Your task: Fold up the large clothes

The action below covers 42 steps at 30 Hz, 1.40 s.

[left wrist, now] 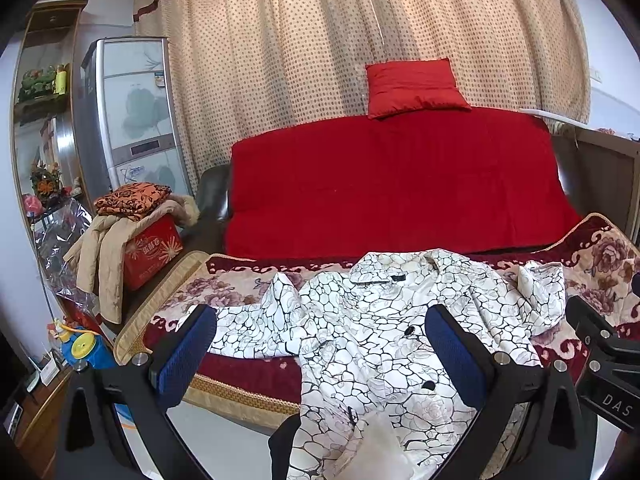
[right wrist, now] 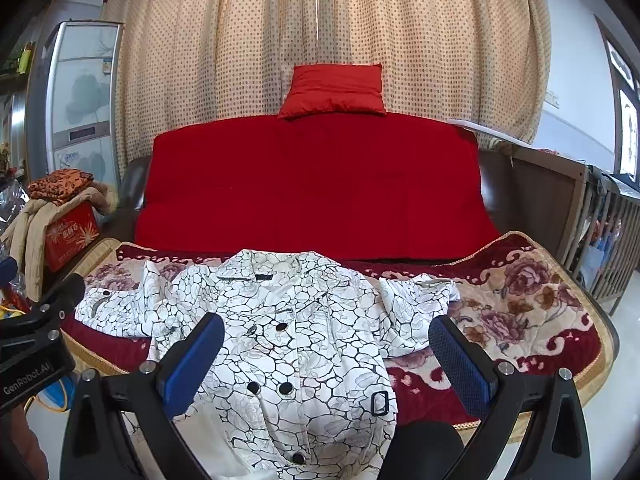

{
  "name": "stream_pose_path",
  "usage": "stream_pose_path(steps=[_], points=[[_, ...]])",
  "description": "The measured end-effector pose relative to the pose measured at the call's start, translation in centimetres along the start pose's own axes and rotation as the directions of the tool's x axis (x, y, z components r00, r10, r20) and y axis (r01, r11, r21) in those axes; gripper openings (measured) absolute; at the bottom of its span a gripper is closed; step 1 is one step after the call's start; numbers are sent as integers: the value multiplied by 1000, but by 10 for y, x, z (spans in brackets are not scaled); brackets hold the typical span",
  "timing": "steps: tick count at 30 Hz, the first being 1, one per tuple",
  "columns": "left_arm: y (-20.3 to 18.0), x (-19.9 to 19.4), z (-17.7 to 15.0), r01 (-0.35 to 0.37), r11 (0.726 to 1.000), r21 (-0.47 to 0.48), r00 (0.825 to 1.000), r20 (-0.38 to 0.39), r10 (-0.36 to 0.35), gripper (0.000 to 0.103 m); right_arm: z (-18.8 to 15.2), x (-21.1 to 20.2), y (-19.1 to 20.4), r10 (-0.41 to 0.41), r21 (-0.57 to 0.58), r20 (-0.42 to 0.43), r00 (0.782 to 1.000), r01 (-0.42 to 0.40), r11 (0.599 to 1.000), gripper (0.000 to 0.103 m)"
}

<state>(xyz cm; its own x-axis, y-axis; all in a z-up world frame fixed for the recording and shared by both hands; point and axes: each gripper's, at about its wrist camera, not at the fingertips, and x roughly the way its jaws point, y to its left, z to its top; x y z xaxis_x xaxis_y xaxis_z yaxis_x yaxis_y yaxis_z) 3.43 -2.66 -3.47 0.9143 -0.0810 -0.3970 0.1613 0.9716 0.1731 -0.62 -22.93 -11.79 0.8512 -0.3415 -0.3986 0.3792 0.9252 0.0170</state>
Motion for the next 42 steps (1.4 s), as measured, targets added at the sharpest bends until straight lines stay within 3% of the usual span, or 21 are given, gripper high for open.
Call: stream_pose_path(steps=[9,13,17,23,26,28,32,38,42], points=[[-6,19,1,31,999,-17,999,-8,-31,103,-4,15,-4,-22,-13,-25,999,22,1000,103],[-14,47,2,157,987,-29,985,-67,-158,103,-5,31,-13,-22,-15,-42,999,21,1000,103],[-38,97,-9,251,968,15,948,-204,-242,103,-4,57,-47,22,60,-62,998,-18,998,103],[-62,138,-25,245,968,57,947,-229,-226,103,-13,117,-143,83,278,-112,990,-49,959,103],[-69,152,-28,290,956,47,931,-247,-270,103,-26,157,-200,178,434,-126,976,-107,895,103],[-73,163,-28,322,946,24,914,-268,-305,103,-37,186,-233,243,552,-140,960,-127,824,103],[-81,181,-30,355,935,-16,893,-292,-344,103,-63,253,-281,364,752,-134,922,-145,644,103],[-90,196,-37,328,944,17,904,-294,-309,103,-81,328,-310,408,883,-105,907,-104,457,100],[-90,207,-41,314,949,24,903,-315,-290,103,-91,371,-314,427,922,-106,898,-73,381,78]])
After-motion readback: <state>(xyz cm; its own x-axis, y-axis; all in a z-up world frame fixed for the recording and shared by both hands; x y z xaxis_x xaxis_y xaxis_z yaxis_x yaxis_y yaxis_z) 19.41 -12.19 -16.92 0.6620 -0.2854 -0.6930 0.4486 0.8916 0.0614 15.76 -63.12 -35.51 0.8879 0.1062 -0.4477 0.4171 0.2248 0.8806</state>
